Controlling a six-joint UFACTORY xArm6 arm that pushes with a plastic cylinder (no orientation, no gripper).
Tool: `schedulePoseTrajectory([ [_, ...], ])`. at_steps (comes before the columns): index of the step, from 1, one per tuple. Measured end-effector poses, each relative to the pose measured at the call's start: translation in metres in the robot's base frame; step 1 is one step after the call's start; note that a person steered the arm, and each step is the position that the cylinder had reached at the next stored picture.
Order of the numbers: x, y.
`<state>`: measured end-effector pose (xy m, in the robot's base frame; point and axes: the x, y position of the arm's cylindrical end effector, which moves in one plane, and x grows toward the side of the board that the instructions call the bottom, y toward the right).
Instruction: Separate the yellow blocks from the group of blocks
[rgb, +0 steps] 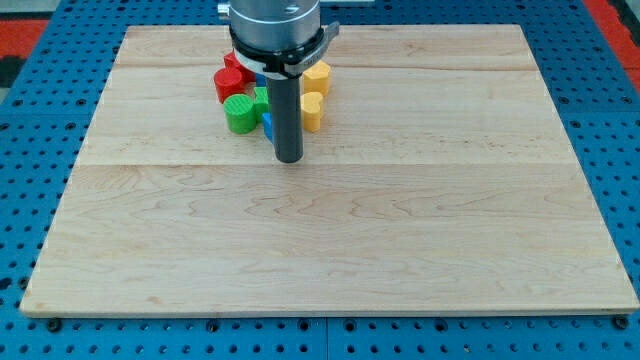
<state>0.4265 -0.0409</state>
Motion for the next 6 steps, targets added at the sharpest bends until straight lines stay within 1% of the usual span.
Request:
schedulePoseTrajectory([
  [1, -0.003, -0.019],
  [2, -0.006, -0.009],
  [3, -0.024, 0.004],
  [4, -0.061, 0.004],
  [5, -0.082, 0.014],
  [6, -0.082, 0.038],
])
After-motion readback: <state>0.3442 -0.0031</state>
